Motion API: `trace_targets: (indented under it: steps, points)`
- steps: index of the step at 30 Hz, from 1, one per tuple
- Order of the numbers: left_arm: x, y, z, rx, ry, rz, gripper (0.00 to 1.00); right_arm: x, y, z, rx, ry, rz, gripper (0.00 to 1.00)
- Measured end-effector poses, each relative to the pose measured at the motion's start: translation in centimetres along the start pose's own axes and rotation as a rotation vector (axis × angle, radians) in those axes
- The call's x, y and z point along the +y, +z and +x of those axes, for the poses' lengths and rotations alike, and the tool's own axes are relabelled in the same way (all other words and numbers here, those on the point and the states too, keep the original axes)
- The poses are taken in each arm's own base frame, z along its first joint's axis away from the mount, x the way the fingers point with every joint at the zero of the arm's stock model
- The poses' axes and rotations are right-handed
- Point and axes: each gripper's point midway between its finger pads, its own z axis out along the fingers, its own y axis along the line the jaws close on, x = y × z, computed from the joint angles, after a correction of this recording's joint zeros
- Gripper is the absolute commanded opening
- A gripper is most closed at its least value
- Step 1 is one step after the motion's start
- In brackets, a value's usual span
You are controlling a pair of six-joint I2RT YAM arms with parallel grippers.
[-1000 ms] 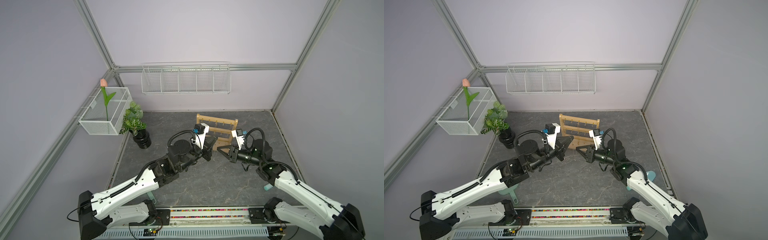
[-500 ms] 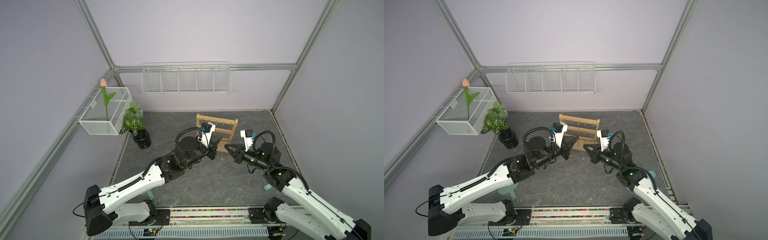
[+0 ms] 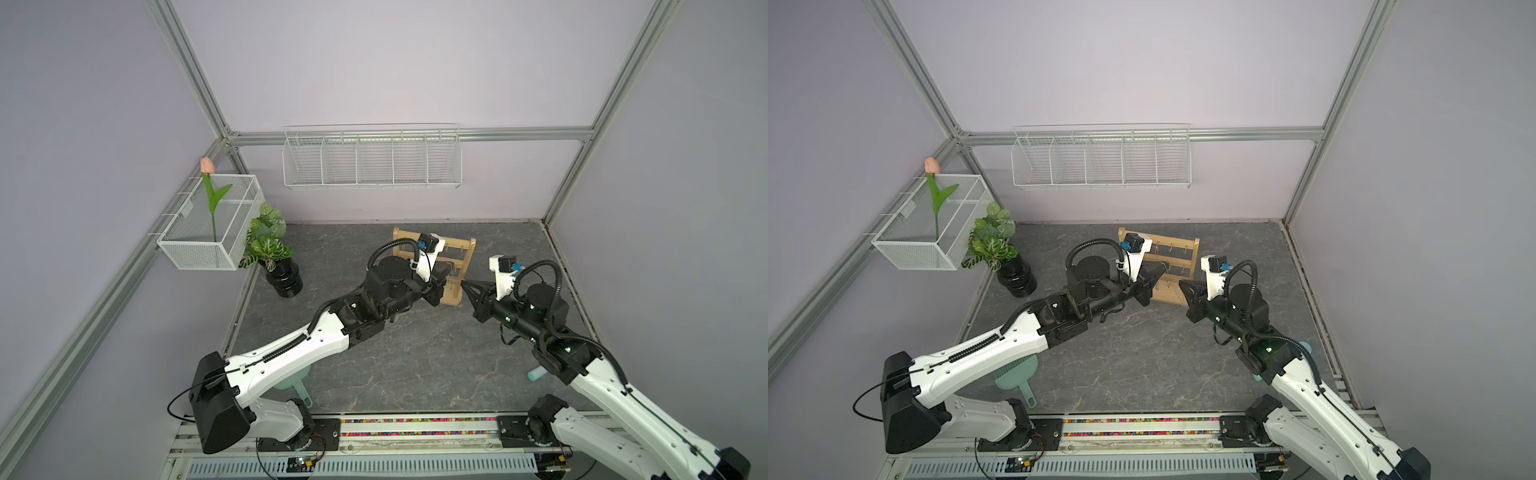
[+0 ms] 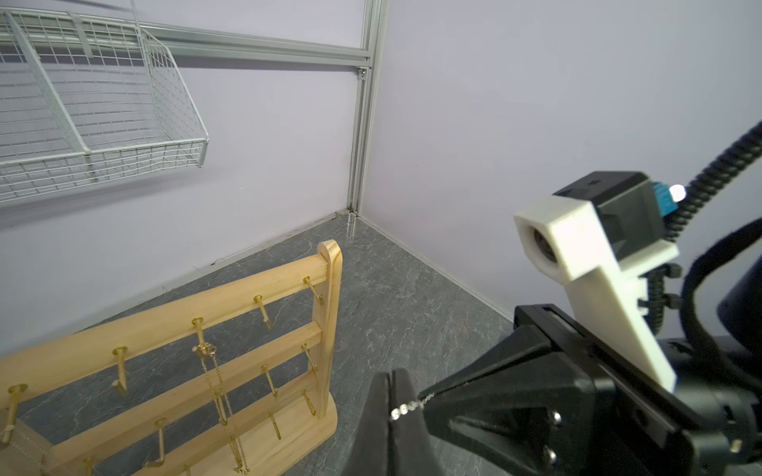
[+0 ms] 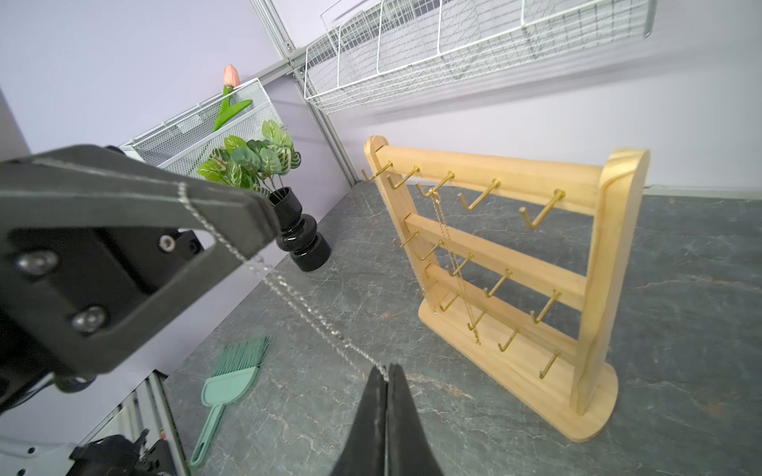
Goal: Hang the necklace on the jewelry display stand
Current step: Hang the necklace on the stand.
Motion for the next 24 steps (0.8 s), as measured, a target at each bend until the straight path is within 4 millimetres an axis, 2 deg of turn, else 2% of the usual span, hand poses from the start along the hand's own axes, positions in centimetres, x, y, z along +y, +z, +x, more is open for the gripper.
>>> trace_targets:
  steps: [5, 12, 24]
  points:
    - [0.5, 1.1, -0.1, 0.009, 0.004, 0.018, 0.0, -0.9, 0.4, -1.5, -0.029, -0.063, 0.058, 0.07]
    - [1.7, 2.6, -0.7, 0.0, 0.002, 0.034, 0.0, -2.6, 1.3, -2.4, -0.03, -0.119, 0.131, 0.07]
    - [3.9, 5.1, 0.4, 0.024, -0.008, 0.048, 0.0, -5.1, 2.4, -3.4, -0.047, -0.128, 0.197, 0.07]
